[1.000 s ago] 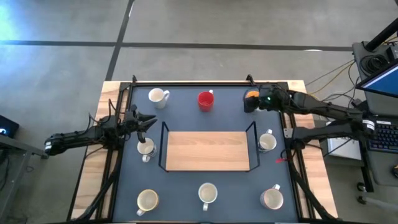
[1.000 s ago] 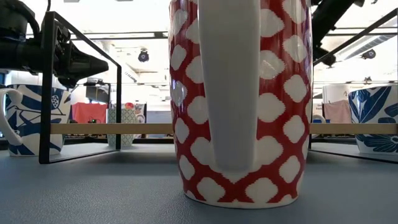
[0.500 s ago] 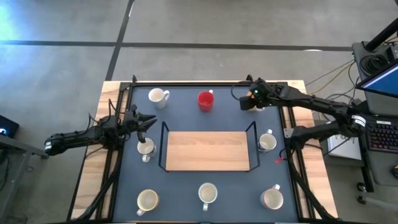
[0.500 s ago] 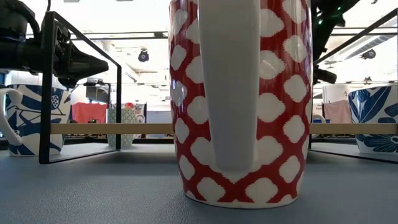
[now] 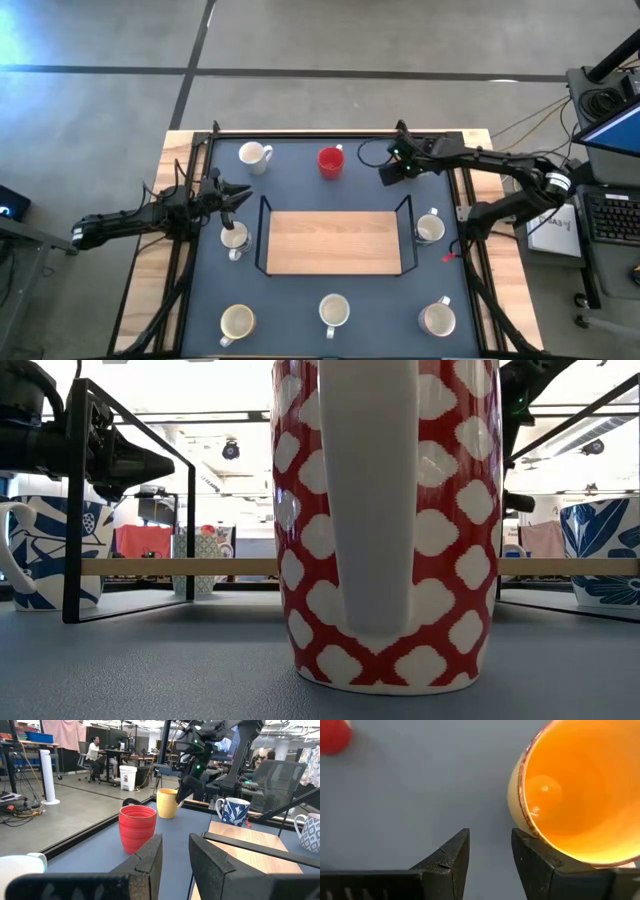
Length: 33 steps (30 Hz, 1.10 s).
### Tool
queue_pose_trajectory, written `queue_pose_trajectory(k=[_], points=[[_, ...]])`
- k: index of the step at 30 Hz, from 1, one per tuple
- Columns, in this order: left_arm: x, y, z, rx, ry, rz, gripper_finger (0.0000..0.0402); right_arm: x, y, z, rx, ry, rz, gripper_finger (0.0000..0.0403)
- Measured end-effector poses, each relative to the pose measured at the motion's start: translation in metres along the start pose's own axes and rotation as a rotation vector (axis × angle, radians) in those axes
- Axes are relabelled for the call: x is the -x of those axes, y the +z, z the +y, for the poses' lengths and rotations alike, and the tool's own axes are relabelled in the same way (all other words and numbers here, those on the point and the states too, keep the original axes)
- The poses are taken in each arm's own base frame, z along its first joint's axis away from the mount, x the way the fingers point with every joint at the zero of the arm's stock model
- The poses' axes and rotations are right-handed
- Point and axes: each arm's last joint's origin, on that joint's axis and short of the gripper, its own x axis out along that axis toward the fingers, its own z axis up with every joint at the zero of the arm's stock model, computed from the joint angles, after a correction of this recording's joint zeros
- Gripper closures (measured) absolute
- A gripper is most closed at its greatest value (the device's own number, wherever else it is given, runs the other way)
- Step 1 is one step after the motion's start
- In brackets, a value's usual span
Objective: Place coffee mugs
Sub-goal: Put the yellow cup on the shelf
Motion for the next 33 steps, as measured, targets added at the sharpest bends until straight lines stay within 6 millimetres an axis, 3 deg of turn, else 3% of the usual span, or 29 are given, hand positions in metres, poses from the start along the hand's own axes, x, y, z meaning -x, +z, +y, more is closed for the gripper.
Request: queue_pose_trajectory(k=[5, 14, 17, 24, 33], points=[[0.0, 0.0, 0.0, 0.0, 0.0, 0.0, 0.0323, 0.0, 0.002, 0.002, 0.009, 0.006, 0.006, 0.0268], [0.0, 0.0, 0.0, 0.0, 0.0, -0.001, 0.0323, 0.036, 0.03, 0.012, 0.062, 0.087, -0.128, 0.0269], [0.0, 0.0, 0.0, 0.0, 0.0, 0.0, 0.0323, 0.04, 0.037, 0.011, 0.08, 0.058, -0.138, 0.0269], [0.0, 0.0, 0.0, 0.0, 0.0, 0.0, 0.0323, 0.022, 0.041, 0.001, 0.09, -0.104, 0.001, 0.0271], [0.0, 0.0, 0.0, 0.0, 0.0, 0.0, 0.0323, -0.015, 0.041, 0.007, 0.14, -0.176, 0.141, 0.0275]])
